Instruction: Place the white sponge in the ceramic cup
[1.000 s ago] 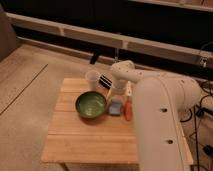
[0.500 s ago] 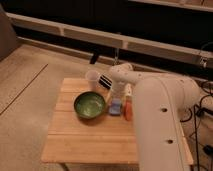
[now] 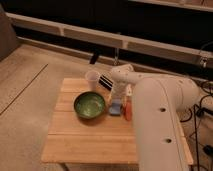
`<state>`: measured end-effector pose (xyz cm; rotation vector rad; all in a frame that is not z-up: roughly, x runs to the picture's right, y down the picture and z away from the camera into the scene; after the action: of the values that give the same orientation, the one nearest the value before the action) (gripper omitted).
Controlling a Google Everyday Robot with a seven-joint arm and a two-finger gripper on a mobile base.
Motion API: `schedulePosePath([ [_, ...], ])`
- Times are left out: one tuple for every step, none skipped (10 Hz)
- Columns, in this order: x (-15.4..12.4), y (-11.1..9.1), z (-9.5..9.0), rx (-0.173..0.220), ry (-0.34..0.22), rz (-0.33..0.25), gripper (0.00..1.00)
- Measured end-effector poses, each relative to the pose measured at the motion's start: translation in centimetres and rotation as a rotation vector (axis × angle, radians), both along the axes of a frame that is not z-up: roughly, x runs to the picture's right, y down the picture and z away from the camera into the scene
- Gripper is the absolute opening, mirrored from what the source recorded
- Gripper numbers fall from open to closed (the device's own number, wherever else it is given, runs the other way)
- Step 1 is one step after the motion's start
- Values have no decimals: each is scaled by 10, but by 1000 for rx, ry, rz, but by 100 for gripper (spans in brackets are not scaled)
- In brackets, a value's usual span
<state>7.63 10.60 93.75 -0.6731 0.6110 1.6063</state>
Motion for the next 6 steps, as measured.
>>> schedulePosePath([
  [2, 0, 1, 2, 2, 3, 32],
  [4, -1, 2, 5, 5, 3, 21],
  [5, -4, 4, 18, 5, 3, 12],
  [7, -15, 4, 49, 7, 6, 2],
  [9, -30, 0, 82, 14, 5, 0],
  [12, -44, -6, 110, 21, -3, 0],
])
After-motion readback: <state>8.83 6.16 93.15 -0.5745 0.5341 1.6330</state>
